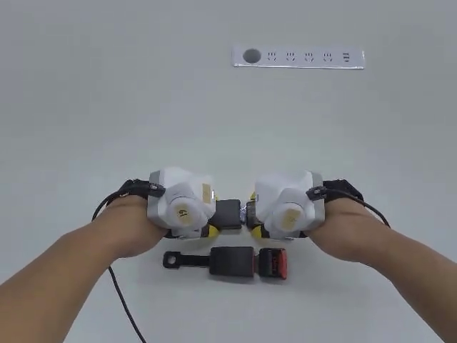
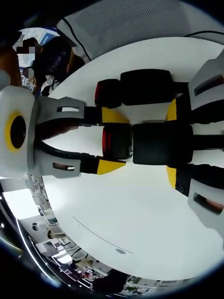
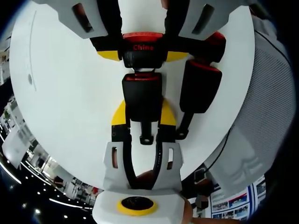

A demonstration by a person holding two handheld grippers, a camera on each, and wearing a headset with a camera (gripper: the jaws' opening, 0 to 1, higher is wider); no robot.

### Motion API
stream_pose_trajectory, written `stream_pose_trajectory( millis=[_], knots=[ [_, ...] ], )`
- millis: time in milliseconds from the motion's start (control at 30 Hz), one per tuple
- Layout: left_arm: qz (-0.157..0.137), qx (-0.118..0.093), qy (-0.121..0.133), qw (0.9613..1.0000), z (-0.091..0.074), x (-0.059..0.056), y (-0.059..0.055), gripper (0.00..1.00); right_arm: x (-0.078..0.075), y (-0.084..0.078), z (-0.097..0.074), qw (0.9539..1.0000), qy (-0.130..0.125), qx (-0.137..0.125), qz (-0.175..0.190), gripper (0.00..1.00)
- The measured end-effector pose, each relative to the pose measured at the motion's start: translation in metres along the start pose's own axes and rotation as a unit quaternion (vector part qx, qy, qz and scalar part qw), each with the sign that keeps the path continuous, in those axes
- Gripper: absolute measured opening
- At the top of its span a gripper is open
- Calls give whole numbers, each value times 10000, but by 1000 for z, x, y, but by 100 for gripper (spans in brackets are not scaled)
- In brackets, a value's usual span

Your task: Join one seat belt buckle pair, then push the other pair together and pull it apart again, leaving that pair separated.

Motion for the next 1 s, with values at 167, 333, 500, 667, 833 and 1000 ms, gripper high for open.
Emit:
stream_pose_trajectory(
  millis=[167,333,500,667,833,1000],
  knots=[
    [-26,-51,-2,10000,0,0,1,32,1,0,-2,10000,-9,-1,32,30],
    [-18,8,-52,10000,0,0,1,32,4,-10,-9,9999,-26,83,69,31],
    [4,-37,-39,10000,-1,-1,1,32,5,-13,-11,9998,-95,-31,168,31],
    [25,39,-63,10000,0,-1,2,33,7,-23,-16,9996,-126,4,235,32],
    [5,52,-63,10000,0,-1,2,33,13,-41,-30,9992,-166,83,353,32],
    [-10,75,-58,10000,0,-2,2,33,19,-63,-43,9987,-177,190,444,32]
  ],
)
Point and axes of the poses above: the centre of the closed fingertips' face, and the gripper's own axes: z roughly forward along the fingers, x roughly to its left, y roughly out of its top, the point moved 2 cm from there along -z, roughly backward along the fingers, and after that the axes turned 12 degrees about -z, right-handed, at the moved point
